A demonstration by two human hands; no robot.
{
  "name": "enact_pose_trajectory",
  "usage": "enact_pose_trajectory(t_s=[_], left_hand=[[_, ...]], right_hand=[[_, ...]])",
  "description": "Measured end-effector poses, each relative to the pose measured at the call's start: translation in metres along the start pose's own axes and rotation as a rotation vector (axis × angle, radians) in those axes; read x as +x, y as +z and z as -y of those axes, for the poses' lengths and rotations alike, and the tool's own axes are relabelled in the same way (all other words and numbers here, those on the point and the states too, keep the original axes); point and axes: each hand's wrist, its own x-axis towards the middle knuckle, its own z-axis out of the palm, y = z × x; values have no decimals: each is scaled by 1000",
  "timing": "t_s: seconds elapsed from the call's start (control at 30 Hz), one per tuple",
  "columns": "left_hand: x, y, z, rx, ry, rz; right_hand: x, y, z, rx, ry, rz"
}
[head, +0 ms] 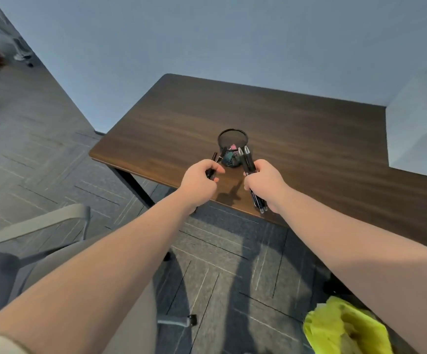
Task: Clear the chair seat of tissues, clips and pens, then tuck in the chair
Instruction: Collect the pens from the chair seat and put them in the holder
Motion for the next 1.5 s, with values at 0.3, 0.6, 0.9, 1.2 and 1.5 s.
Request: enact_pose_trajectory(t_s=[0.3, 0.6, 0.9, 1.2, 1.5], left_hand=[[60, 22, -39, -95, 65, -58], [156, 15, -56, -174, 115, -29], [218, 11, -43, -239, 93, -80], [226, 40, -25, -271, 60, 0], [233, 46, -8, -84, 190, -1]], right_hand=[[41, -32, 16, 136, -12, -95], [121, -39, 56, 157, -55, -196], [187, -12, 73, 214, -119, -220], [203, 3, 43, 163, -104, -249], [206, 10, 42, -42, -158, -240]])
